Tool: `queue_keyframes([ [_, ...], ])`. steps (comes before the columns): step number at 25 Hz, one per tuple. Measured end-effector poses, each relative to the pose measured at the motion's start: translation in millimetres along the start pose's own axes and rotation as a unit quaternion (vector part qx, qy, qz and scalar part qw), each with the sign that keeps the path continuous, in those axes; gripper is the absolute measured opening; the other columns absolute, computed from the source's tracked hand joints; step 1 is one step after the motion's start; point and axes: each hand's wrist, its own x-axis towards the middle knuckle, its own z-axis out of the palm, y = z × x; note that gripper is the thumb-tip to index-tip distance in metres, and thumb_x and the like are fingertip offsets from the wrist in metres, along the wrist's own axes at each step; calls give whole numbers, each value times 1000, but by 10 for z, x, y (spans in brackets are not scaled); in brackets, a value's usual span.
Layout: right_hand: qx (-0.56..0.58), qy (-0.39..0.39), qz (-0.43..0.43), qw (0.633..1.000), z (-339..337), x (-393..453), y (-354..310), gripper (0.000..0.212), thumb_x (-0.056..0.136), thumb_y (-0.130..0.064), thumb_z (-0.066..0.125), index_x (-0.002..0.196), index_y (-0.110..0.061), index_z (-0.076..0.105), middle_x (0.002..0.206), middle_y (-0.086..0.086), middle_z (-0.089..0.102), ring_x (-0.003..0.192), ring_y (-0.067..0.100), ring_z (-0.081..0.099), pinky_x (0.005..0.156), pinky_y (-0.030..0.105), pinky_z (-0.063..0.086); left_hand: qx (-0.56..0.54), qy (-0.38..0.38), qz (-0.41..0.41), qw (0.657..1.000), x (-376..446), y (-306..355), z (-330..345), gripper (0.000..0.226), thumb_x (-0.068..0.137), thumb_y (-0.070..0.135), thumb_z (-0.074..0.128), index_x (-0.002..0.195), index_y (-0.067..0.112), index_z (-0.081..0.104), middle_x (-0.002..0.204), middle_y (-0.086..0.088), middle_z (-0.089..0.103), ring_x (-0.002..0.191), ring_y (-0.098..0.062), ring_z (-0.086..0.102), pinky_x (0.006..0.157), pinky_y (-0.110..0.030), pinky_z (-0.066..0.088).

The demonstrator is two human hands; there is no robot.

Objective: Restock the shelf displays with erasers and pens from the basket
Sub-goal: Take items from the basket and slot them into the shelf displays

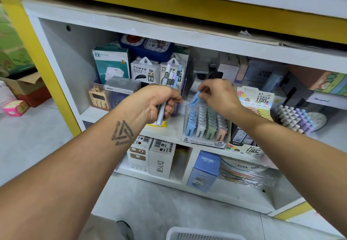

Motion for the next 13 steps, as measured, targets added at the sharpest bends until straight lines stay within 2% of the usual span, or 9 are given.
queue_keyframes([
  [5,-71,-79,-17,994,155,-7,-6,12,89,-19,72,100,-22,71,99,0,73,93,23,67,83,39,56,6,-11,-9,1000,24,-37,-2,21,91,11,56,71,17,51,41,6,35,32,-7,28,37,-12,25],
  [13,-72,-111,-9,991,146,49,-37,10,86,-17,76,94,-22,74,95,-5,70,90,19,67,81,34,56,12,-54,-18,998,-16,-56,10,12,91,13,59,80,16,59,47,5,38,34,-8,30,36,-13,28],
])
